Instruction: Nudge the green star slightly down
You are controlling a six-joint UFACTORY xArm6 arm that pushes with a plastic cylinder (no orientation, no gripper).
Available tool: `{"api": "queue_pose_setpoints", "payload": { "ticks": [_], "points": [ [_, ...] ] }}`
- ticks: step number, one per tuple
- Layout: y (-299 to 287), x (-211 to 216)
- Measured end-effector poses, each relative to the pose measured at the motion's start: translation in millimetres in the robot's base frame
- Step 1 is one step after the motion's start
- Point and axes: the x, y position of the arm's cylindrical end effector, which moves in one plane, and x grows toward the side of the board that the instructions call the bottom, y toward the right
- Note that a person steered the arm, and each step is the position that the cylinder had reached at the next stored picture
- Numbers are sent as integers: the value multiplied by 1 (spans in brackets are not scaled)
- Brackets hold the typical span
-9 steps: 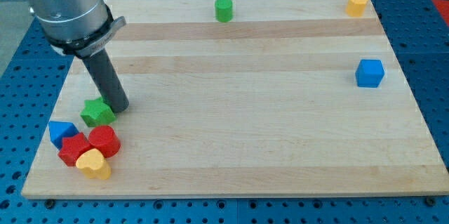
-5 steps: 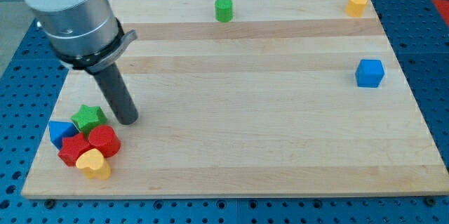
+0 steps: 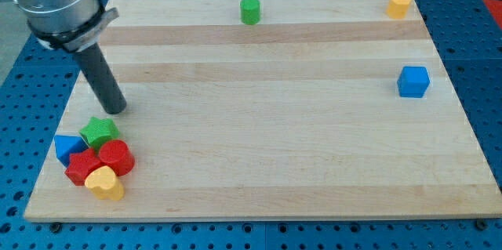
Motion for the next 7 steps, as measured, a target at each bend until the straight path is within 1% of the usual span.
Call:
{"api": "queue_pose_setpoints", "payload": {
  "ticks": [2,3,5,6,7],
  "points": [
    [-7,3],
    [-6,12],
    [-6,49],
    [6,50],
    [37,21]
  ]
}}
